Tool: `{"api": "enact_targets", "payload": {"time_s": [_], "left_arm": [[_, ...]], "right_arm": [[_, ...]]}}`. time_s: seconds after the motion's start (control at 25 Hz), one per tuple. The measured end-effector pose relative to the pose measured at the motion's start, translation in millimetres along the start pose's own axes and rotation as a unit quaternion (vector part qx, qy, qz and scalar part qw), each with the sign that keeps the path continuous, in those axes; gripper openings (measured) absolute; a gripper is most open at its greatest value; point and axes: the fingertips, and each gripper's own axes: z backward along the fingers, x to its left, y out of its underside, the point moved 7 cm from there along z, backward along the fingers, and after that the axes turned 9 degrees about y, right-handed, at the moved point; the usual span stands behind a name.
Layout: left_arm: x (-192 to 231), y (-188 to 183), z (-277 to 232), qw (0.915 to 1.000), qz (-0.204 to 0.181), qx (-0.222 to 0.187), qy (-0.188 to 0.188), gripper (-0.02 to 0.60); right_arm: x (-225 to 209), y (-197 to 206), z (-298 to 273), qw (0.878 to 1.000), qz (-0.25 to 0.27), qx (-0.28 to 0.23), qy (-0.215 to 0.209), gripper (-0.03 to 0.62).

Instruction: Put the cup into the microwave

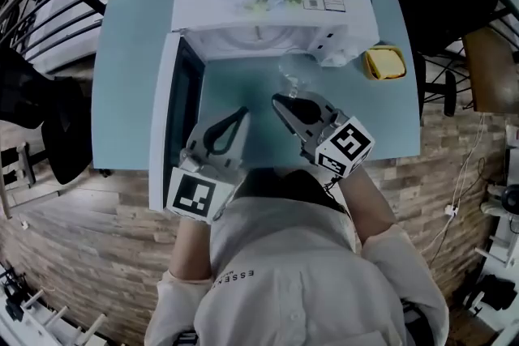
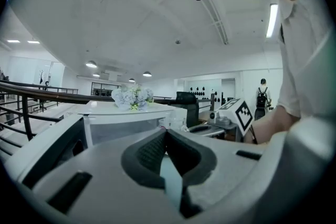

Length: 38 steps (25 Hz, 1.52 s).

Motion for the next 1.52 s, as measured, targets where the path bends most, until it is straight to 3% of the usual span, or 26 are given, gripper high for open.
{"api": "enact_targets", "payload": {"time_s": [0.32,0.6,1.0,1.52], "left_arm": [[23,14,-37,0.9996,0.02,0.017,-0.014,0.0],[37,27,-47,0.9969,0.057,0.019,-0.051,0.0],[50,46,-53,0.99,0.084,0.026,-0.11,0.0],[55,73,-55,0.9818,0.11,0.039,-0.15,0.0]], "right_arm": [[-44,13,-56,0.999,-0.013,0.021,-0.046,0.02],[-66,22,-96,0.996,-0.011,0.035,-0.078,0.02],[-83,36,-132,0.992,0.002,0.033,-0.119,0.02],[-94,49,-168,0.988,0.022,0.025,-0.153,0.018]]}}
